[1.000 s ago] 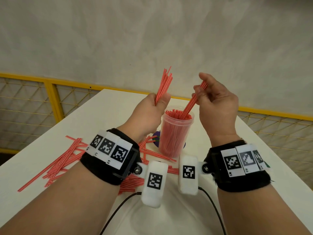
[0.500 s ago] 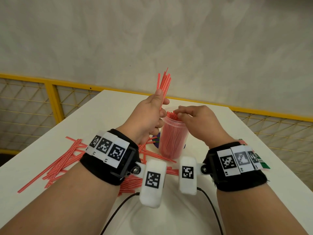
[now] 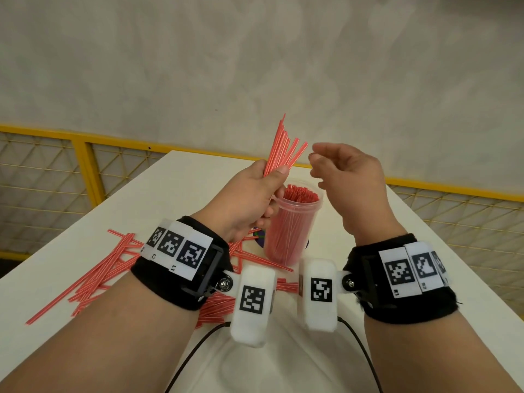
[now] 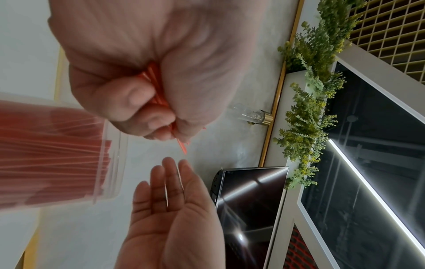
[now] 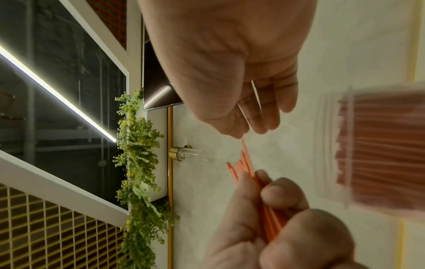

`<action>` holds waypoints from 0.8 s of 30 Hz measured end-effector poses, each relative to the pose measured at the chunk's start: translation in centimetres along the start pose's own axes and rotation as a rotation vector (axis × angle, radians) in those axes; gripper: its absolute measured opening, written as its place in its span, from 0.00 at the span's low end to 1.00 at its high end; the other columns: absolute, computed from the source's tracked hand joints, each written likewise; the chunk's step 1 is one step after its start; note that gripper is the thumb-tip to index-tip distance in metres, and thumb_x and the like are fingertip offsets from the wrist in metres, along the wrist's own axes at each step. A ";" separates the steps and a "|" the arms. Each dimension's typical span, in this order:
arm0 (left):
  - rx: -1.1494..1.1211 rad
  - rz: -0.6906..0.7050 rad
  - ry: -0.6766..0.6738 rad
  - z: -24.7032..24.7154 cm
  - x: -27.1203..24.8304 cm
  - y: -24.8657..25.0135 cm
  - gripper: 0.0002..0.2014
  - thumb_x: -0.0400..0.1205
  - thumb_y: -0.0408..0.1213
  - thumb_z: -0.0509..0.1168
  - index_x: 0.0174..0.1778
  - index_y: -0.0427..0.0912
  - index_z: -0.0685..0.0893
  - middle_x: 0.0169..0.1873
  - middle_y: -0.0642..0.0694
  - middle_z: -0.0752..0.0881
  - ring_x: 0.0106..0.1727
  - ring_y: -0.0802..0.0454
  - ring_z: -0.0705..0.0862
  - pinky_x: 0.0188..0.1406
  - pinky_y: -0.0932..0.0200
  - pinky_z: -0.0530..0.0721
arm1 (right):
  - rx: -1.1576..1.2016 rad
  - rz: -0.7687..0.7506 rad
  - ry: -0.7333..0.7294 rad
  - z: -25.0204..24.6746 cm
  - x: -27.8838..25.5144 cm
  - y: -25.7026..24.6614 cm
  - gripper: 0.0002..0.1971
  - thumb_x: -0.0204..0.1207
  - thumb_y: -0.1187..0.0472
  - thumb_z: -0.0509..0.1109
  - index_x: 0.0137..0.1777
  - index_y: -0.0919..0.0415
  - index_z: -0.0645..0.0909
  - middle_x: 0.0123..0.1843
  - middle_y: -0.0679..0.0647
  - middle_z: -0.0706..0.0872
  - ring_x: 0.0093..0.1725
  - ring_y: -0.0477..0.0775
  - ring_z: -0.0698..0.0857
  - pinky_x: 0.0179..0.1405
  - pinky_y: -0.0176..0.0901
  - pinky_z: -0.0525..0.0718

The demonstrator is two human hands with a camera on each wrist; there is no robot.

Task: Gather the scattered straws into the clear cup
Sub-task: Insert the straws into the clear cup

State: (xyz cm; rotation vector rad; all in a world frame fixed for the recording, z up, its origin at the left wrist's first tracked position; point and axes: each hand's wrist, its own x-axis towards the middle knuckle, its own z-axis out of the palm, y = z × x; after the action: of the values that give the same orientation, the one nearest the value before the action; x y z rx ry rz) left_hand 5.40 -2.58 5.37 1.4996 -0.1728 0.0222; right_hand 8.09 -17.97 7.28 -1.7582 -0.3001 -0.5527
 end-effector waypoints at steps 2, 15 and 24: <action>0.006 0.012 -0.029 0.2 0.0 -0.1 0.10 0.87 0.46 0.60 0.56 0.42 0.75 0.30 0.52 0.76 0.20 0.58 0.66 0.13 0.67 0.63 | 0.125 0.054 -0.027 -0.1 0.0 -0.2 0.12 0.77 0.58 0.74 0.59 0.53 0.82 0.36 0.46 0.91 0.38 0.44 0.90 0.33 0.36 0.85; -0.013 0.015 -0.158 0.8 -0.4 -0.2 0.12 0.87 0.46 0.60 0.61 0.45 0.77 0.31 0.49 0.75 0.19 0.59 0.64 0.12 0.70 0.61 | 0.363 0.099 -0.100 -0.1 -0.4 -0.9 0.12 0.75 0.69 0.74 0.56 0.55 0.84 0.35 0.58 0.88 0.32 0.50 0.87 0.27 0.39 0.82; 0.005 0.022 -0.103 0.9 -0.5 -0.3 0.14 0.88 0.49 0.57 0.63 0.45 0.78 0.29 0.51 0.78 0.18 0.59 0.68 0.14 0.69 0.61 | 0.349 0.092 -0.057 -0.1 -0.2 -0.6 0.11 0.74 0.70 0.75 0.53 0.56 0.84 0.28 0.54 0.87 0.29 0.49 0.85 0.31 0.41 0.84</action>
State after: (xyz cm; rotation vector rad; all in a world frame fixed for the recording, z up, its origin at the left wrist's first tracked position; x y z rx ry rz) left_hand 4.88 -3.45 5.12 1.5044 -0.2724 -0.0373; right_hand 7.57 -17.90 7.66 -1.4431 -0.3327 -0.3598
